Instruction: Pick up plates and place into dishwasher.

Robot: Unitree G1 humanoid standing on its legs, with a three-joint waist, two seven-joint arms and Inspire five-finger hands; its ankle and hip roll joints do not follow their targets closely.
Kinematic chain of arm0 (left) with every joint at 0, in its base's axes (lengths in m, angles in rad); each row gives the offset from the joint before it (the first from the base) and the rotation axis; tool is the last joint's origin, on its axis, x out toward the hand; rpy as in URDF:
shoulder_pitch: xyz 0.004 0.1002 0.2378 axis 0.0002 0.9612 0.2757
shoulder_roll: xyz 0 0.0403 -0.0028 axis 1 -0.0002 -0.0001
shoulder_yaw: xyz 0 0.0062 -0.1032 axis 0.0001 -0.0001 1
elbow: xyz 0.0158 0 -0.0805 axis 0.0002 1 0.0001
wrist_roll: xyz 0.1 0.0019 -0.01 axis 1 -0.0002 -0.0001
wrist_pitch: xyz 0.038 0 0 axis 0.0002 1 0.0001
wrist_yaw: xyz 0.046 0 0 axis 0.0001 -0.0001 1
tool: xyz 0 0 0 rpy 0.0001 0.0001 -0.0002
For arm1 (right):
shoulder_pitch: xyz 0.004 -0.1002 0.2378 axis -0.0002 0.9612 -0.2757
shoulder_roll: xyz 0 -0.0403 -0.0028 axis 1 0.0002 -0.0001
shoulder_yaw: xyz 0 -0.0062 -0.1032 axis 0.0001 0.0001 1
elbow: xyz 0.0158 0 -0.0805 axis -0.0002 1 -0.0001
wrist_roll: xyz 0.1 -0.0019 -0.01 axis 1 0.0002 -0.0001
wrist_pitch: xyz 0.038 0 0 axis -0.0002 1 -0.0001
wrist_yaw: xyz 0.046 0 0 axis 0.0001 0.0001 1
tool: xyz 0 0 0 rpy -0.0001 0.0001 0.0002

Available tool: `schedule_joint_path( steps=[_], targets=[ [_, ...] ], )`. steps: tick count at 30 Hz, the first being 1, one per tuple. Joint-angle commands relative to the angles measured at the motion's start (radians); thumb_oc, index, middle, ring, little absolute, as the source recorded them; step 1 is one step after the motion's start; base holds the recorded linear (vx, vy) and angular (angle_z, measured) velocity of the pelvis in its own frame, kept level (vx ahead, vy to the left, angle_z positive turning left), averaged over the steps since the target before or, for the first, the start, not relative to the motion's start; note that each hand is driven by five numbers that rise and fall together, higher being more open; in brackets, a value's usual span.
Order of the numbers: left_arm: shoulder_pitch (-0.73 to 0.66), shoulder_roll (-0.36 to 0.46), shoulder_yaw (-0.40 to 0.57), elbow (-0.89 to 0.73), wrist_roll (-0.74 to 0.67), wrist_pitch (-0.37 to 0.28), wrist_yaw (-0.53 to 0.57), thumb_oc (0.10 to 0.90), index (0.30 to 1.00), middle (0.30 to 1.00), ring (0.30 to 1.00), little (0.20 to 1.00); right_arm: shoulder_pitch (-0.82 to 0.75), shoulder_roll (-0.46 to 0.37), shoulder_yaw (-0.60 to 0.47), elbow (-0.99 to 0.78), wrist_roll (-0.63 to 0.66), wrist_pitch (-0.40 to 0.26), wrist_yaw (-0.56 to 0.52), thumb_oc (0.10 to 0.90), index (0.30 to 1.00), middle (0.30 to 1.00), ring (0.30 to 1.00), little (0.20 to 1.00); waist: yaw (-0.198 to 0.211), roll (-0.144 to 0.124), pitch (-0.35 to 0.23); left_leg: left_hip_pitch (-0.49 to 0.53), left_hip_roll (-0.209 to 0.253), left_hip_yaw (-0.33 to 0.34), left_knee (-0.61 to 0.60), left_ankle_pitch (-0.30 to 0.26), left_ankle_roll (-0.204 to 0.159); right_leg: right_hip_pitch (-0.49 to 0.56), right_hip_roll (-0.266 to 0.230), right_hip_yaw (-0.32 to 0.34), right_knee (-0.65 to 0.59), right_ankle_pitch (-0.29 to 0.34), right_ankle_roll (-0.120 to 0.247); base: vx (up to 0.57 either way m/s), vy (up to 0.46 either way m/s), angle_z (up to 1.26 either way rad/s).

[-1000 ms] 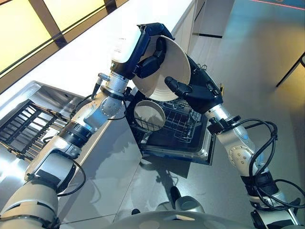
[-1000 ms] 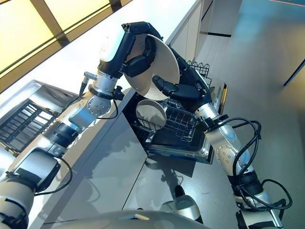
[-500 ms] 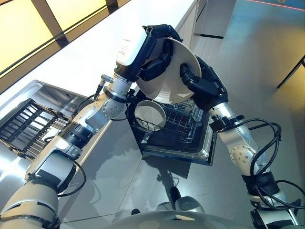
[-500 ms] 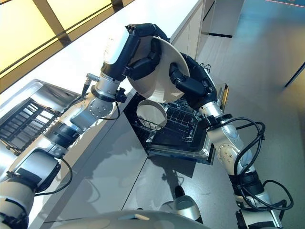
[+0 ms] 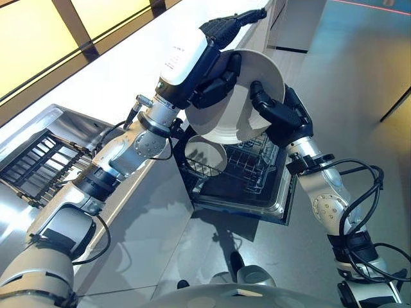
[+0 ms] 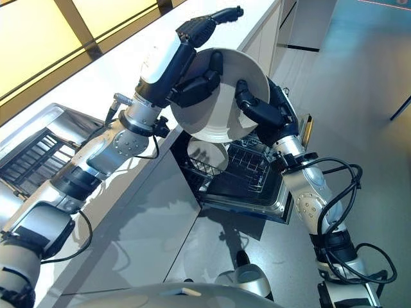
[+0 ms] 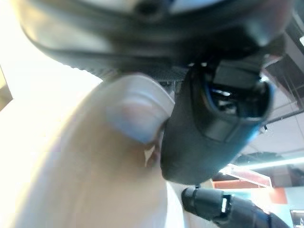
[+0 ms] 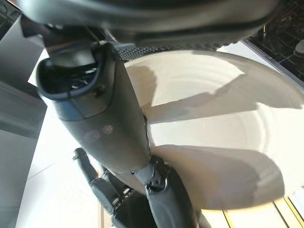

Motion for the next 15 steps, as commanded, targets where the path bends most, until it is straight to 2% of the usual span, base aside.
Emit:
schedule_joint_path(
  steps=[1, 6, 12, 15],
  targets=[
    [-0.065, 0.045, 0.096, -0.020, -0.143, 0.106, -0.056, 0.800, 0.900, 0.900, 0.900, 0.900, -0.074, 0.023, 0.023, -0.122, -0.035, -0.090, 0.063, 0.100, 0.300, 0.300, 0.300, 0.200, 0.017, -0.019, -0.104, -0.008, -0.047, -0.024, 0.005, -0.053, 0.029, 0.042, 0.020, -0.045, 0.004, -0.039, 0.047, -0.01, -0.002, 0.09],
    [-0.023, 0.113, 0.158, -0.078, -0.218, 0.146, -0.133, 0.800, 0.900, 0.900, 0.900, 0.900, -0.061, -0.014, -0.008, -0.100, -0.101, -0.111, 0.047, 0.100, 0.300, 0.300, 0.300, 0.200, 0.043, -0.018, -0.101, -0.013, -0.051, -0.042, 0.005, -0.052, 0.028, 0.044, 0.015, -0.062, 0.004, -0.039, 0.050, -0.01, -0.004, 0.04],
    [0.113, 0.190, 0.308, -0.166, -0.282, 0.167, -0.205, 0.800, 0.900, 0.900, 0.900, 0.900, -0.005, -0.069, -0.070, -0.093, -0.213, -0.159, 0.015, 0.100, 0.300, 0.300, 0.300, 0.200, 0.077, -0.015, -0.099, -0.022, -0.056, -0.069, 0.005, -0.048, 0.027, 0.046, 0.010, -0.080, 0.004, -0.040, 0.052, 0.00, 0.002, 0.07],
    [0.203, 0.206, 0.394, -0.211, -0.380, 0.169, -0.256, 0.800, 0.900, 0.900, 0.900, 0.900, 0.029, -0.091, -0.114, -0.093, -0.297, -0.187, -0.012, 0.100, 0.300, 0.300, 0.300, 0.200, 0.093, -0.015, -0.096, -0.025, -0.059, -0.082, 0.005, -0.046, 0.027, 0.047, 0.007, -0.088, 0.004, -0.040, 0.053, 0.00, -0.001, 0.08]
  ],
)
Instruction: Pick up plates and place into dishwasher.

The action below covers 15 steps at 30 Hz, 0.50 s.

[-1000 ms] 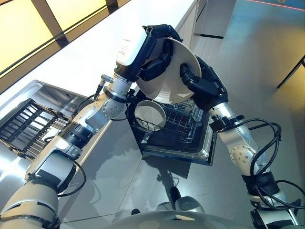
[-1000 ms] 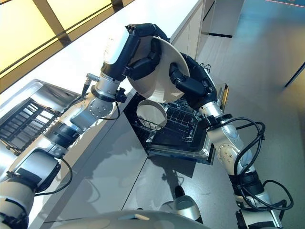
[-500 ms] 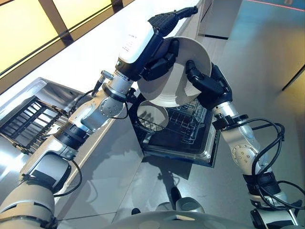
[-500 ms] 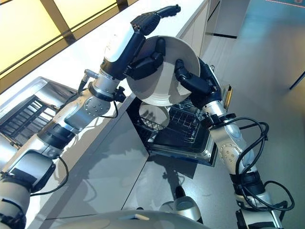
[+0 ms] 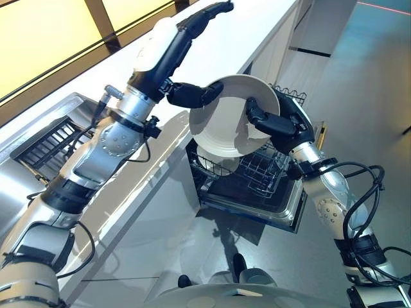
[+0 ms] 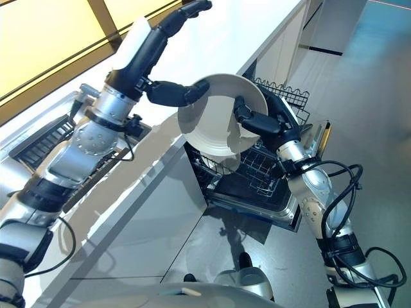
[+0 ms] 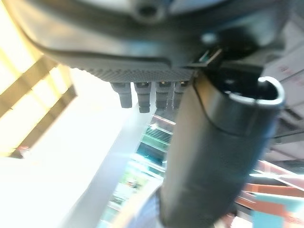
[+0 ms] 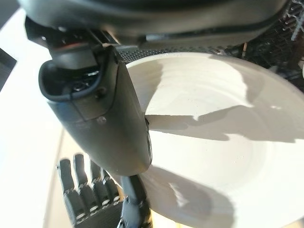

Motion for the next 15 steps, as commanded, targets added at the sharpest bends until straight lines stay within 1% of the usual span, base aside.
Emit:
schedule_joint_path(
  steps=[1, 2, 3, 4, 5, 6, 7, 9, 10, 12, 14, 15],
  targets=[
    [0.047, 0.071, 0.226, -0.002, -0.230, 0.009, -0.024, 0.800, 0.900, 0.900, 0.900, 0.900, -0.004, -0.040, -0.144, -0.108, -0.103, -0.195, -0.029, 0.100, 0.300, 0.300, 0.300, 0.200, 0.024, -0.018, -0.093, -0.013, -0.056, -0.050, 0.005, -0.048, 0.025, 0.045, 0.014, -0.056, 0.004, -0.038, 0.053, 0.00, -0.006, 0.05],
    [0.095, 0.055, 0.267, -0.039, -0.329, -0.003, -0.072, 0.800, 0.900, 0.900, 0.900, 0.900, 0.012, -0.047, -0.164, -0.109, -0.133, -0.205, -0.045, 0.100, 0.300, 0.300, 0.300, 0.200, 0.031, -0.019, -0.093, -0.017, -0.057, -0.058, 0.005, -0.045, 0.025, 0.043, 0.012, -0.060, 0.004, -0.037, 0.053, 0.00, -0.008, 0.06],
    [0.148, 0.017, 0.312, -0.092, -0.470, 0.002, -0.134, 0.800, 0.900, 0.900, 0.900, 0.900, 0.029, -0.049, -0.185, -0.107, -0.182, -0.218, -0.067, 0.100, 0.300, 0.300, 0.300, 0.200, 0.041, -0.022, -0.091, -0.020, -0.058, -0.067, 0.005, -0.043, 0.025, 0.043, 0.011, -0.063, 0.004, -0.037, 0.053, -0.02, -0.010, 0.07],
    [0.196, -0.030, 0.341, -0.133, -0.565, 0.000, -0.183, 0.800, 0.900, 0.900, 0.900, 0.900, 0.039, -0.049, -0.198, -0.095, -0.237, -0.238, -0.096, 0.100, 0.300, 0.300, 0.300, 0.200, 0.049, -0.024, -0.087, -0.024, -0.059, -0.074, 0.005, -0.037, 0.025, 0.041, 0.011, -0.066, 0.004, -0.032, 0.051, 0.01, -0.006, 0.10],
    [0.217, -0.053, 0.350, -0.150, -0.611, -0.006, -0.194, 0.800, 0.900, 0.900, 0.900, 0.900, 0.041, -0.050, -0.201, -0.088, -0.268, -0.245, -0.112, 0.100, 0.300, 0.300, 0.300, 0.200, 0.051, -0.023, -0.086, -0.020, -0.059, -0.078, 0.005, -0.044, 0.026, 0.046, 0.011, -0.067, 0.004, -0.037, 0.051, 0.01, -0.005, 0.17],
    [0.241, -0.079, 0.357, -0.174, -0.612, -0.009, -0.200, 0.800, 0.900, 0.900, 0.900, 0.900, 0.042, -0.053, -0.206, -0.081, -0.294, -0.251, -0.131, 0.100, 0.300, 0.300, 0.300, 0.200, 0.053, -0.024, -0.084, -0.019, -0.060, -0.083, 0.005, -0.044, 0.026, 0.047, 0.012, -0.068, 0.004, -0.037, 0.051, 0.03, -0.003, 0.24],
    [0.271, -0.106, 0.362, -0.205, -0.594, -0.026, -0.189, 0.800, 0.900, 0.900, 0.900, 0.900, 0.044, -0.061, -0.215, -0.078, -0.353, -0.257, -0.168, 0.100, 0.300, 0.300, 0.300, 0.200, 0.058, -0.027, -0.082, -0.018, -0.061, -0.088, 0.005, -0.045, 0.027, 0.050, 0.012, -0.068, 0.004, -0.037, 0.050, 0.01, -0.009, 0.24],
    [0.311, -0.123, 0.379, -0.240, -0.554, -0.019, -0.157, 0.800, 0.900, 0.900, 0.900, 0.900, 0.050, -0.088, -0.236, -0.075, -0.401, -0.268, -0.218, 0.100, 0.300, 0.300, 0.300, 0.200, 0.067, -0.032, -0.078, -0.018, -0.062, -0.096, 0.005, -0.046, 0.028, 0.053, 0.012, -0.072, 0.004, -0.038, 0.050, 0.01, -0.022, 0.11],
    [0.327, -0.125, 0.390, -0.243, -0.530, -0.015, -0.142, 0.800, 0.900, 0.900, 0.900, 0.900, 0.053, -0.102, -0.252, -0.074, -0.412, -0.279, -0.235, 0.100, 0.300, 0.300, 0.300, 0.200, 0.070, -0.034, -0.076, -0.018, -0.063, -0.099, 0.005, -0.047, 0.029, 0.055, 0.011, -0.075, 0.004, -0.039, 0.050, 0.00, -0.032, 0.05],
    [0.380, -0.126, 0.423, -0.228, -0.545, 0.005, -0.142, 0.800, 0.900, 0.900, 0.900, 0.900, 0.062, -0.127, -0.292, -0.076, -0.400, -0.308, -0.262, 0.100, 0.300, 0.300, 0.300, 0.200, 0.079, -0.039, -0.073, -0.022, -0.064, -0.103, 0.005, -0.039, 0.029, 0.053, 0.011, -0.080, 0.004, -0.035, 0.049, -0.02, -0.042, 0.06],
    [0.417, -0.133, 0.444, -0.206, -0.514, 0.012, -0.119, 0.800, 0.900, 0.900, 0.900, 0.900, 0.070, -0.133, -0.312, -0.077, -0.412, -0.329, -0.283, 0.100, 0.300, 0.300, 0.300, 0.200, 0.083, -0.040, -0.072, -0.019, -0.065, -0.106, 0.005, -0.046, 0.029, 0.057, 0.012, -0.082, 0.004, -0.040, 0.049, 0.00, -0.032, 0.05],
    [0.449, -0.140, 0.462, -0.187, -0.481, 0.006, -0.099, 0.800, 0.900, 0.900, 0.900, 0.900, 0.079, -0.136, -0.331, -0.084, -0.417, -0.340, -0.299, 0.100, 0.300, 0.300, 0.300, 0.200, 0.086, -0.043, -0.070, -0.022, -0.065, -0.107, 0.005, -0.040, 0.030, 0.054, 0.012, -0.084, 0.004, -0.035, 0.048, 0.01, -0.018, 0.04]
  ],
)
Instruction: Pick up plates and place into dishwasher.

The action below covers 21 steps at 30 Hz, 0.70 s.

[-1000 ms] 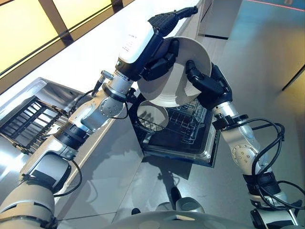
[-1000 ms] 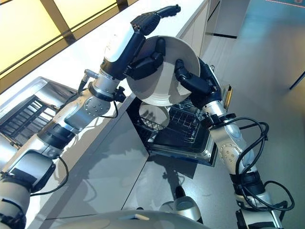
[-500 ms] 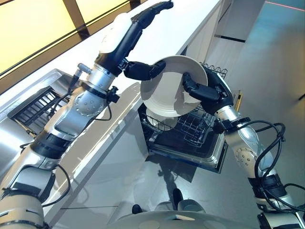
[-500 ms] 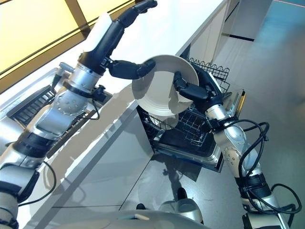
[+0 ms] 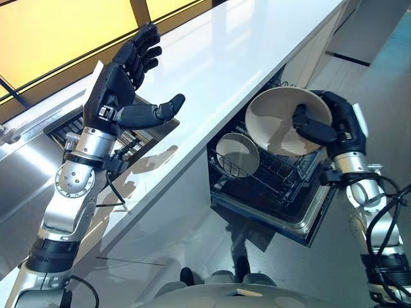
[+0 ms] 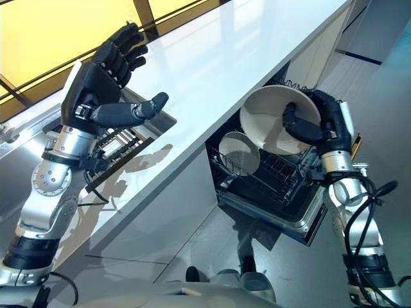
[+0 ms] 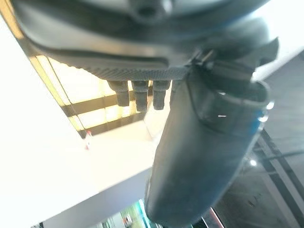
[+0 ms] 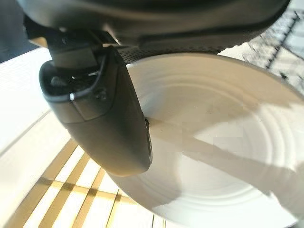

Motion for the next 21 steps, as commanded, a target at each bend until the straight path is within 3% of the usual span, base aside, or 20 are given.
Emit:
schedule_joint_path(
  steps=[1, 7, 10, 12, 15, 16, 17, 18, 19, 21],
  targets=[
    [-0.005, 0.025, 0.087, 0.011, 0.064, -0.061, 0.069, 0.800, 0.900, 0.900, 0.900, 0.900, -0.064, -0.062, -0.117, -0.102, -0.034, -0.194, -0.071, 0.100, 0.300, 0.300, 0.300, 0.200, 0.004, -0.043, -0.070, 0.004, -0.060, -0.053, 0.004, -0.048, 0.028, 0.054, 0.019, -0.038, 0.005, -0.028, 0.043, -0.01, -0.017, 0.05],
    [0.069, 0.010, 0.105, 0.084, 0.001, -0.005, 0.032, 0.800, 0.900, 0.900, 0.900, 0.900, -0.055, -0.114, -0.166, -0.088, -0.051, -0.199, -0.123, 0.100, 0.300, 0.300, 0.300, 0.200, 0.014, -0.048, -0.061, 0.006, -0.059, -0.054, 0.004, -0.053, 0.029, 0.059, 0.017, -0.040, 0.005, -0.033, 0.043, 0.02, 0.000, 0.03],
    [0.065, -0.004, 0.089, 0.090, -0.117, 0.060, 0.021, 0.800, 0.900, 0.900, 0.900, 0.900, -0.072, -0.129, -0.152, -0.072, -0.112, -0.194, -0.158, 0.100, 0.300, 0.300, 0.300, 0.200, 0.021, -0.050, -0.058, 0.006, -0.058, -0.054, 0.004, -0.052, 0.030, 0.060, 0.014, -0.046, 0.005, -0.032, 0.043, 0.00, 0.000, 0.00],
    [0.062, -0.047, 0.064, 0.091, -0.235, 0.137, -0.015, 0.800, 0.900, 0.900, 0.900, 0.900, -0.087, -0.137, -0.129, -0.057, -0.175, -0.169, -0.179, 0.100, 0.300, 0.300, 0.300, 0.200, 0.029, -0.051, -0.057, 0.007, -0.057, -0.053, 0.004, -0.053, 0.031, 0.062, 0.011, -0.054, 0.005, -0.033, 0.045, 0.00, 0.000, 0.00],
    [0.081, -0.069, 0.040, 0.074, -0.322, 0.173, -0.078, 0.800, 0.900, 0.900, 0.900, 0.900, -0.090, -0.152, -0.115, -0.041, -0.223, -0.130, -0.183, 0.100, 0.300, 0.300, 0.300, 0.200, 0.036, -0.052, -0.055, 0.007, -0.057, -0.055, 0.004, -0.054, 0.031, 0.063, 0.009, -0.057, 0.005, -0.033, 0.046, 0.00, 0.000, 0.00],
    [0.101, -0.074, 0.025, 0.049, -0.437, 0.219, -0.173, 0.800, 0.900, 0.900, 0.900, 0.900, -0.086, -0.167, -0.112, -0.024, -0.237, -0.108, -0.184, 0.100, 0.300, 0.300, 0.300, 0.200, 0.041, -0.051, -0.054, 0.005, -0.056, -0.056, 0.004, -0.053, 0.031, 0.061, 0.008, -0.059, 0.005, -0.031, 0.046, 0.00, 0.000, 0.00],
    [0.104, -0.075, 0.024, 0.047, -0.447, 0.221, -0.185, 0.800, 0.900, 0.900, 0.900, 0.900, -0.086, -0.168, -0.112, -0.022, -0.238, -0.107, -0.184, 0.100, 0.300, 0.300, 0.300, 0.200, 0.041, -0.051, -0.054, 0.005, -0.056, -0.057, 0.004, -0.053, 0.031, 0.061, 0.008, -0.060, 0.005, -0.031, 0.046, -0.01, -0.014, 0.04],
    [0.122, -0.088, -0.013, 0.009, -0.679, 0.315, -0.351, 0.800, 0.900, 0.900, 0.900, 0.900, -0.088, -0.181, -0.096, 0.015, -0.233, -0.093, -0.189, 0.100, 0.300, 0.300, 0.300, 0.200, 0.046, -0.048, -0.051, 0.002, -0.056, -0.058, 0.004, -0.050, 0.031, 0.060, 0.006, -0.063, 0.005, -0.028, 0.046, -0.01, -0.005, 0.05],
    [0.124, -0.089, -0.015, 0.005, -0.706, 0.329, -0.364, 0.800, 0.900, 0.900, 0.900, 0.900, -0.090, -0.183, -0.094, 0.019, -0.231, -0.093, -0.189, 0.100, 0.300, 0.300, 0.300, 0.200, 0.046, -0.048, -0.051, 0.002, -0.056, -0.058, 0.004, -0.050, 0.031, 0.060, 0.006, -0.063, 0.005, -0.028, 0.045, -0.01, -0.004, 0.12],
    [0.111, -0.137, -0.086, 0.004, -0.909, 0.448, -0.484, 0.800, 0.900, 0.900, 0.900, 0.900, -0.119, -0.173, -0.040, 0.091, -0.235, -0.105, -0.202, 0.100, 0.300, 0.300, 0.300, 0.200, 0.049, -0.045, -0.048, 0.003, -0.056, -0.059, 0.004, -0.051, 0.031, 0.061, 0.004, -0.064, 0.005, -0.024, 0.045, 0.01, -0.003, 0.19]
  ],
)
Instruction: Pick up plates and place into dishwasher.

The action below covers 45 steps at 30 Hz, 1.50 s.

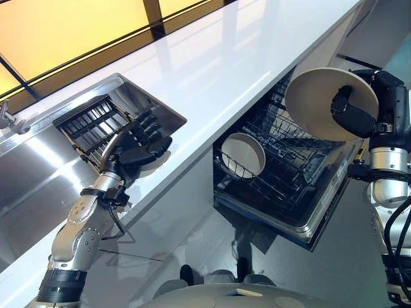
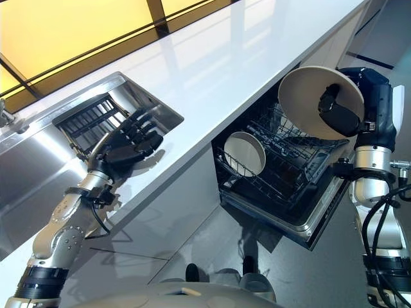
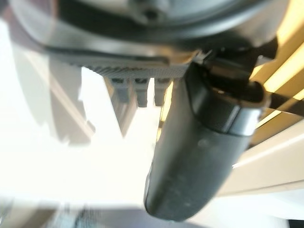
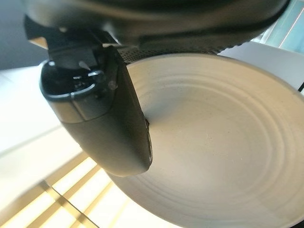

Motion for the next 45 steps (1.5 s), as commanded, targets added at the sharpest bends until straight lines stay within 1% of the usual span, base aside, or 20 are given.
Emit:
schedule_joint_path(
  steps=[1, 3, 6, 8, 11, 13, 14, 18, 20, 22, 25, 26, 30, 32, 36, 39, 40, 41, 43, 45],
  targets=[
    [-0.071, -0.013, -0.126, -0.124, -0.342, 0.107, -0.240, 0.800, 0.900, 0.900, 0.900, 0.900, -0.166, -0.070, 0.055, 0.046, -0.032, -0.070, -0.067, 0.100, 0.300, 0.300, 0.300, 0.200, 0.005, -0.040, -0.050, 0.012, -0.057, -0.029, 0.004, -0.058, 0.028, 0.054, 0.011, -0.032, 0.007, -0.015, 0.034, 0.02, -0.008, 0.17],
    [-0.100, -0.046, -0.217, -0.100, -0.373, 0.084, -0.267, 0.800, 0.900, 0.900, 0.900, 0.900, -0.237, -0.073, 0.129, 0.107, -0.020, -0.059, -0.091, 0.100, 0.300, 0.300, 0.300, 0.200, 0.002, -0.042, -0.049, 0.015, -0.057, -0.026, 0.004, -0.062, 0.030, 0.055, 0.011, -0.026, 0.007, -0.014, 0.032, 0.03, -0.010, 0.07],
    [-0.108, -0.090, -0.276, -0.050, -0.430, 0.070, -0.369, 0.800, 0.900, 0.900, 0.900, 0.900, -0.310, -0.051, 0.188, 0.191, 0.000, -0.053, -0.116, 0.100, 0.300, 0.300, 0.300, 0.200, 0.001, -0.045, -0.050, 0.018, -0.058, -0.025, 0.004, -0.069, 0.032, 0.055, 0.010, -0.019, 0.007, -0.018, 0.029, 0.04, -0.008, 0.00],
    [-0.099, -0.115, -0.303, -0.042, -0.459, 0.088, -0.457, 0.800, 0.900, 0.900, 0.900, 0.900, -0.343, -0.042, 0.212, 0.223, -0.065, -0.019, -0.141, 0.100, 0.300, 0.300, 0.300, 0.200, 0.001, -0.044, -0.048, 0.020, -0.057, -0.021, 0.004, -0.073, 0.034, 0.056, 0.009, -0.013, 0.007, -0.021, 0.027, 0.04, 0.015, 0.01],
    [-0.091, -0.136, -0.347, -0.021, -0.461, 0.132, -0.582, 0.800, 0.900, 0.900, 0.900, 0.900, -0.388, -0.044, 0.236, 0.291, -0.149, 0.003, -0.169, 0.100, 0.300, 0.300, 0.300, 0.200, 0.003, -0.041, -0.043, 0.021, -0.057, -0.018, 0.004, -0.078, 0.034, 0.057, 0.008, -0.010, 0.007, -0.022, 0.025, 0.00, 0.000, 0.00],
    [-0.092, -0.139, -0.382, -0.009, -0.477, 0.167, -0.660, 0.800, 0.900, 0.900, 0.900, 0.900, -0.433, -0.057, 0.265, 0.347, -0.172, 0.020, -0.168, 0.100, 0.300, 0.300, 0.300, 0.200, 0.004, -0.041, -0.039, 0.021, -0.058, -0.018, 0.004, -0.081, 0.034, 0.057, 0.010, -0.006, 0.007, -0.023, 0.023, 0.00, 0.000, 0.00],
    [-0.096, -0.138, -0.403, -0.008, -0.467, 0.177, -0.655, 0.800, 0.900, 0.900, 0.900, 0.900, -0.461, -0.065, 0.286, 0.373, -0.192, 0.035, -0.165, 0.100, 0.300, 0.300, 0.300, 0.200, 0.004, -0.041, -0.038, 0.021, -0.058, -0.018, 0.004, -0.081, 0.034, 0.058, 0.010, -0.004, 0.007, -0.024, 0.023, 0.00, 0.000, 0.00],
    [-0.084, -0.133, -0.438, 0.044, -0.395, 0.214, -0.676, 0.800, 0.900, 0.900, 0.900, 0.900, -0.503, -0.104, 0.317, 0.438, -0.206, 0.041, -0.154, 0.100, 0.300, 0.300, 0.300, 0.200, 0.005, -0.039, -0.038, 0.020, -0.060, -0.020, 0.004, -0.082, 0.033, 0.058, 0.010, -0.006, 0.007, -0.026, 0.022, 0.00, 0.000, 0.00],
    [-0.049, -0.115, -0.437, 0.089, -0.338, 0.241, -0.725, 0.800, 0.900, 0.900, 0.900, 0.900, -0.513, -0.132, 0.319, 0.471, -0.212, 0.032, -0.152, 0.100, 0.300, 0.300, 0.300, 0.200, 0.008, -0.035, -0.038, 0.018, -0.060, -0.019, 0.004, -0.081, 0.032, 0.056, 0.008, -0.009, 0.007, -0.026, 0.023, 0.00, 0.000, 0.00],
    [-0.014, -0.091, -0.429, 0.148, -0.320, 0.270, -0.710, 0.800, 0.900, 0.900, 0.900, 0.900, -0.525, -0.156, 0.320, 0.491, -0.215, 0.034, -0.159, 0.100, 0.300, 0.300, 0.300, 0.200, 0.011, -0.029, -0.037, 0.016, -0.061, -0.022, 0.004, -0.078, 0.032, 0.055, 0.007, -0.009, 0.007, -0.026, 0.023, 0.00, 0.000, 0.00],
    [0.050, -0.078, -0.394, 0.269, -0.247, 0.333, -0.754, 0.800, 0.900, 0.900, 0.900, 0.900, -0.531, -0.185, 0.304, 0.501, -0.204, 0.038, -0.162, 0.100, 0.300, 0.300, 0.300, 0.200, 0.019, -0.021, -0.034, 0.014, -0.063, -0.024, 0.004, -0.076, 0.031, 0.053, 0.005, -0.013, 0.007, -0.027, 0.024, 0.00, 0.000, 0.00],
    [0.098, -0.071, -0.364, 0.362, -0.173, 0.375, -0.798, 0.800, 0.900, 0.900, 0.900, 0.900, -0.534, -0.199, 0.293, 0.502, -0.197, 0.044, -0.163, 0.100, 0.300, 0.300, 0.300, 0.200, 0.025, -0.017, -0.031, 0.011, -0.063, -0.025, 0.004, -0.073, 0.030, 0.052, 0.003, -0.017, 0.007, -0.027, 0.027, 0.00, 0.000, 0.00],
    [0.168, -0.080, -0.324, 0.558, -0.018, 0.381, -0.914, 0.800, 0.900, 0.900, 0.900, 0.900, -0.543, -0.221, 0.277, 0.508, -0.177, 0.055, -0.151, 0.100, 0.300, 0.300, 0.300, 0.200, 0.040, -0.010, -0.026, 0.004, -0.066, -0.030, 0.004, -0.070, 0.032, 0.048, -0.002, -0.025, 0.007, -0.029, 0.030, 0.00, 0.000, 0.00],
    [0.184, -0.101, -0.290, 0.658, 0.052, 0.380, -0.947, 0.800, 0.900, 0.900, 0.900, 0.900, -0.550, -0.221, 0.280, 0.516, -0.170, 0.061, -0.144, 0.100, 0.300, 0.300, 0.300, 0.200, 0.045, -0.012, -0.026, 0.002, -0.066, -0.029, 0.004, -0.072, 0.032, 0.046, -0.004, -0.028, 0.007, -0.032, 0.032, 0.00, 0.000, 0.00],
    [0.196, -0.127, -0.233, 0.818, 0.164, 0.362, -0.969, 0.800, 0.900, 0.900, 0.900, 0.900, -0.558, -0.222, 0.278, 0.542, -0.159, 0.052, -0.132, 0.100, 0.300, 0.300, 0.300, 0.200, 0.054, -0.017, -0.021, -0.003, -0.065, -0.029, 0.004, -0.071, 0.031, 0.042, -0.007, -0.034, 0.007, -0.032, 0.034, 0.01, -0.025, 0.05],
    [0.200, -0.136, -0.203, 0.891, 0.196, 0.341, -0.961, 0.800, 0.900, 0.900, 0.900, 0.900, -0.573, -0.226, 0.285, 0.557, -0.167, 0.054, -0.128, 0.100, 0.300, 0.300, 0.300, 0.200, 0.062, -0.017, -0.014, 0.000, -0.063, -0.032, 0.004, -0.079, 0.031, 0.046, -0.008, -0.039, 0.007, -0.041, 0.036, 0.02, -0.020, 0.02],
    [0.202, -0.139, -0.196, 0.906, 0.201, 0.332, -0.939, 0.800, 0.900, 0.900, 0.900, 0.900, -0.576, -0.227, 0.286, 0.559, -0.168, 0.054, -0.129, 0.100, 0.300, 0.300, 0.300, 0.200, 0.064, -0.017, -0.012, -0.001, -0.063, -0.033, 0.004, -0.078, 0.031, 0.046, -0.008, -0.040, 0.007, -0.041, 0.036, 0.01, -0.040, 0.02],
    [0.202, -0.147, -0.176, 0.945, 0.218, 0.309, -0.875, 0.800, 0.900, 0.900, 0.900, 0.900, -0.590, -0.229, 0.291, 0.563, -0.174, 0.062, -0.123, 0.100, 0.300, 0.300, 0.300, 0.200, 0.070, -0.019, -0.006, -0.003, -0.062, -0.035, 0.004, -0.076, 0.030, 0.046, -0.009, -0.045, 0.007, -0.041, 0.036, 0.01, -0.041, 0.03],
    [0.197, -0.151, -0.157, 0.973, 0.242, 0.287, -0.837, 0.800, 0.900, 0.900, 0.900, 0.900, -0.603, -0.229, 0.295, 0.566, -0.178, 0.070, -0.124, 0.100, 0.300, 0.300, 0.300, 0.200, 0.073, -0.022, -0.004, -0.012, -0.063, -0.035, 0.004, -0.064, 0.030, 0.038, -0.011, -0.049, 0.007, -0.032, 0.034, -0.01, -0.040, 0.06],
    [0.188, -0.154, -0.124, 1.035, 0.262, 0.223, -0.728, 0.800, 0.900, 0.900, 0.900, 0.900, -0.628, -0.242, 0.306, 0.588, -0.175, 0.074, -0.119, 0.100, 0.300, 0.300, 0.300, 0.200, 0.084, -0.022, 0.005, -0.016, -0.062, -0.043, 0.004, -0.069, 0.030, 0.039, -0.011, -0.055, 0.007, -0.041, 0.033, 0.01, -0.041, 0.12]
  ],
)
